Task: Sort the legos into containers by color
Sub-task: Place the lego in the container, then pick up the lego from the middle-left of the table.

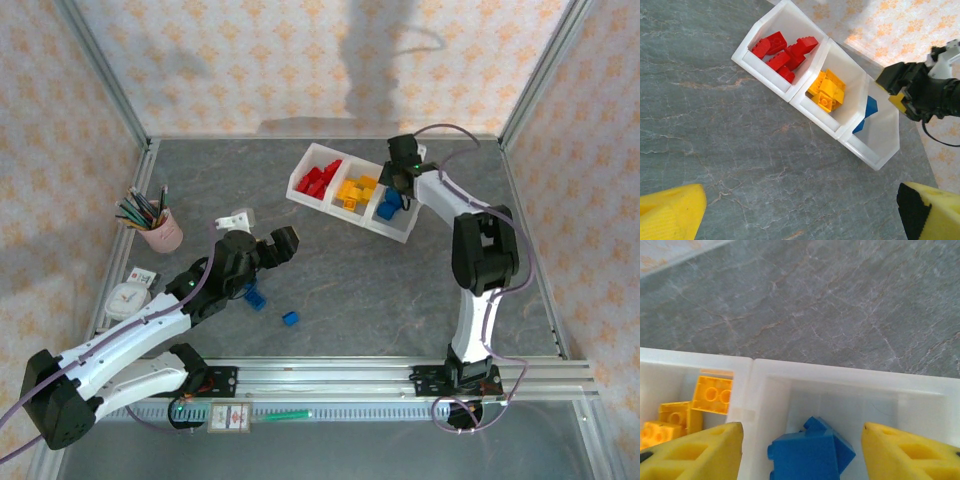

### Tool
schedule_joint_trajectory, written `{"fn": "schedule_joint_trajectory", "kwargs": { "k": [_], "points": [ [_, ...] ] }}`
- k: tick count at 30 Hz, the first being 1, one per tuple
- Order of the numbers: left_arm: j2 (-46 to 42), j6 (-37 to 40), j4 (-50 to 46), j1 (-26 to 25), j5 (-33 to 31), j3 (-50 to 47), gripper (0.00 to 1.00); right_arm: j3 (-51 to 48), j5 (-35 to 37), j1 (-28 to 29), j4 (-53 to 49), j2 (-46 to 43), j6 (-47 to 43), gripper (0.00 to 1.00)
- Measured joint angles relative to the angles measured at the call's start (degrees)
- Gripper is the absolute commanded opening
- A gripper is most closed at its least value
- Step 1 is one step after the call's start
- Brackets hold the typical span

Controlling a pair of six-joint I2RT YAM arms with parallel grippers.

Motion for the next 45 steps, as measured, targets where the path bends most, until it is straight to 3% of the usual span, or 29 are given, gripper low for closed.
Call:
{"fn": "schedule_joint_trajectory", "kwargs": {
  "k": [7, 22, 32, 45],
  "points": [
    [-2.40, 0.00, -0.26, 0.00, -0.50, 0.00, 0.99, -1.27, -0.15, 4.07, -0.17, -7.85, 0.00, 0.67],
    [-15.58, -1.60, -9.90, 0.37, -5.88, -1.11, 0.99, -8.26, -1.40, 25.57, -0.44, -11.69, 1.57, 0.75],
    [-24.06, -4.33, -20.46, 0.37, -9.64, -2.40, 0.99, -4.00, -6.67, 37.16, 1.38, -1.05, 3.23, 0.79],
    [-31.52, -8.11, -30.49, 0.37, -13.53, -2.27, 0.99, 2.62, -8.52, 46.27, 1.51, 7.02, 5.66, 0.82]
  ]
}}
